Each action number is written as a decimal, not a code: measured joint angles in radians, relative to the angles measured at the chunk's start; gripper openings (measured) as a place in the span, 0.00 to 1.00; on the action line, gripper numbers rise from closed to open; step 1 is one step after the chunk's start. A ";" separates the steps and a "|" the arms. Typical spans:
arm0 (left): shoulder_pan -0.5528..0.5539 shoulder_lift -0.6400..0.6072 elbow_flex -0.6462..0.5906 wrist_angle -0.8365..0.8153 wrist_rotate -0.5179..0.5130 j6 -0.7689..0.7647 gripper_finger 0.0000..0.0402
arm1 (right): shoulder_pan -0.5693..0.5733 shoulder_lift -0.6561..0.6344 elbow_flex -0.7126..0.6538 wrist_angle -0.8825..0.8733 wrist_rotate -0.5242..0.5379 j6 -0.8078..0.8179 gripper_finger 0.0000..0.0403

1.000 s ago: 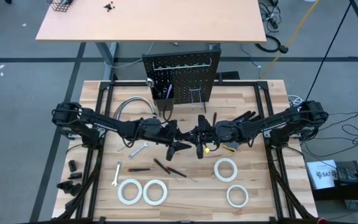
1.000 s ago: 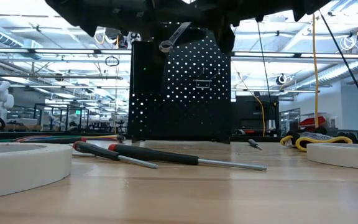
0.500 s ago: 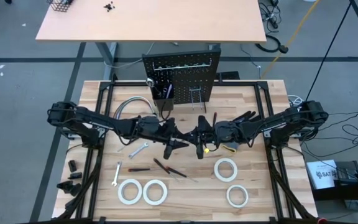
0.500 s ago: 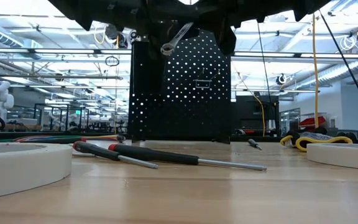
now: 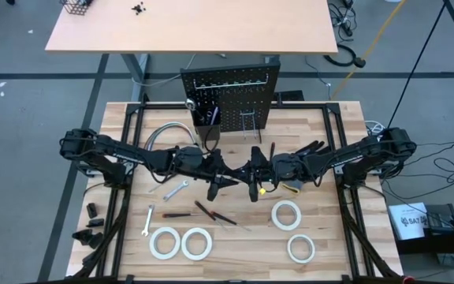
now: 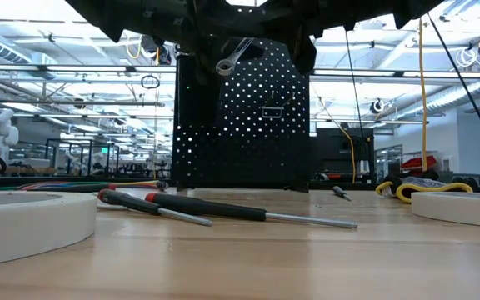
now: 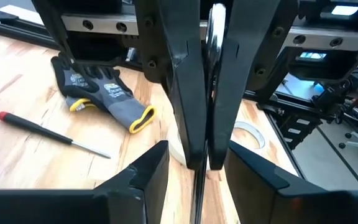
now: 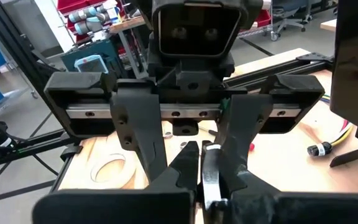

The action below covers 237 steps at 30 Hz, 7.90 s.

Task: Hang tools onto peg board
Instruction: Put the wrench into the peg board

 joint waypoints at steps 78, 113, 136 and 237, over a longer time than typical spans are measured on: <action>-0.008 -0.148 -0.002 -0.058 -0.065 0.151 0.02 | -0.006 -0.166 0.000 0.011 -0.026 -0.174 0.19; -0.008 -0.101 -0.001 0.026 -0.062 0.122 0.04 | -0.013 -0.129 0.000 0.069 -0.023 -0.171 0.03; -0.007 -0.090 -0.001 0.000 -0.063 0.070 0.30 | -0.013 -0.110 0.000 -0.029 -0.048 -0.098 0.02; 0.203 -0.349 -0.002 0.005 -0.769 0.358 0.04 | -0.018 -0.208 0.000 -0.213 0.234 -0.088 0.50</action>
